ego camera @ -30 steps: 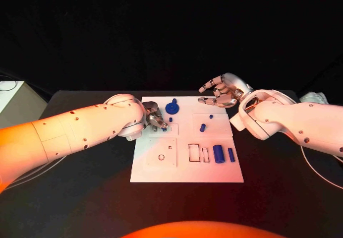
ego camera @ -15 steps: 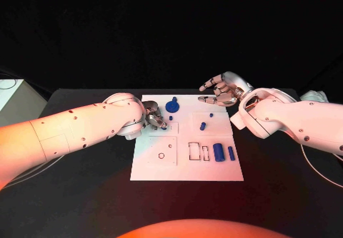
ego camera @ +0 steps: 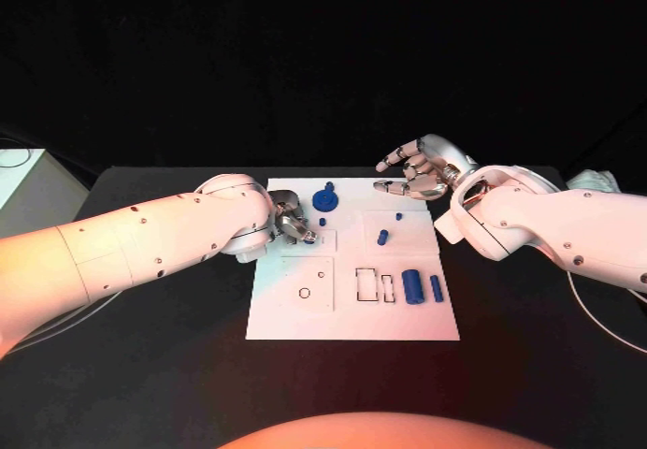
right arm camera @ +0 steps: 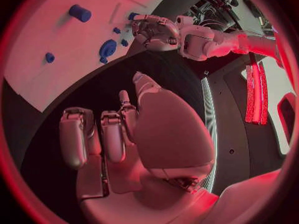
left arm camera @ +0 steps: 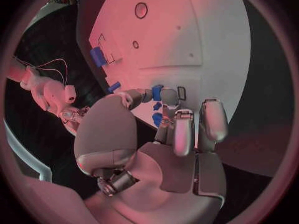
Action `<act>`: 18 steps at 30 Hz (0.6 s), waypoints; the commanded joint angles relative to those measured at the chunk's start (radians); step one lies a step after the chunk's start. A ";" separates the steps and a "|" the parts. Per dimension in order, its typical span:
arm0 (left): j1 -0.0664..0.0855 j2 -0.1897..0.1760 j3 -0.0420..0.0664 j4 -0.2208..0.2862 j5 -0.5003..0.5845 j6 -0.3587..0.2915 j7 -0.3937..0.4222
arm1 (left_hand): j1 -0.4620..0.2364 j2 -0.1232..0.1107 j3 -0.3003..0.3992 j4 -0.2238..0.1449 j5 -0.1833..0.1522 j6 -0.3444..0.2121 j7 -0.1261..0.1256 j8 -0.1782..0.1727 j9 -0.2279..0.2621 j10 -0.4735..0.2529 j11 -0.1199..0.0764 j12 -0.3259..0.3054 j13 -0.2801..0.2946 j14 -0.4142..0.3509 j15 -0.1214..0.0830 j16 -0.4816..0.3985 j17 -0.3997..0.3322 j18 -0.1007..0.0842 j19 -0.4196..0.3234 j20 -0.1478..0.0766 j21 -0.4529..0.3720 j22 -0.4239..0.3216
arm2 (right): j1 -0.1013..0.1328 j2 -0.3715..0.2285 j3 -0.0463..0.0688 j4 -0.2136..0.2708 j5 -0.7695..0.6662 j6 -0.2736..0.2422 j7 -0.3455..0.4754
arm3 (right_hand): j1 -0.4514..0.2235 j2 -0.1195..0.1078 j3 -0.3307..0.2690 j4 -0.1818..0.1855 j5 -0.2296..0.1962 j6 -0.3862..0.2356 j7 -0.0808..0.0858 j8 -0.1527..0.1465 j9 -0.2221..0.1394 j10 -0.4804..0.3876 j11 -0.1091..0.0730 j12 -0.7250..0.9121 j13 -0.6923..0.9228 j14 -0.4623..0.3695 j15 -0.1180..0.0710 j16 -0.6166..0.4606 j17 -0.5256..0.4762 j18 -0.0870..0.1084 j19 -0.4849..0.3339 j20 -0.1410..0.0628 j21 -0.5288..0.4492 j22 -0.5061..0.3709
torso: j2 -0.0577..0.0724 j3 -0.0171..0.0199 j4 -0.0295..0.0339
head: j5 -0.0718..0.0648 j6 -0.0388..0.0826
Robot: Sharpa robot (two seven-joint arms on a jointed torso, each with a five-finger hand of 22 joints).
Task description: Assemble the parts on the task board
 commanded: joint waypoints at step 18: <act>-0.001 0.050 -0.001 -0.058 0.002 0.109 -0.009 | -0.001 0.010 0.237 -0.243 0.005 0.013 -0.005 0.002 -0.002 -0.001 0.002 -0.003 -0.007 0.086 -0.007 0.002 0.210 -0.008 0.005 -0.003 0.004 -0.001 | -0.001 0.005 0.000 -0.001 -0.004 0.018 0.000 | -0.007 -0.001 0.007 0.000 0.007 0.005 0.002 0.005 -0.001 -0.008 0.001 -0.005 0.087 0.096 0.002 -0.007 0.226 0.017 0.043 0.003 -0.006 0.184 | 0.000 0.0013 -0.0013 | 0.003 -0.009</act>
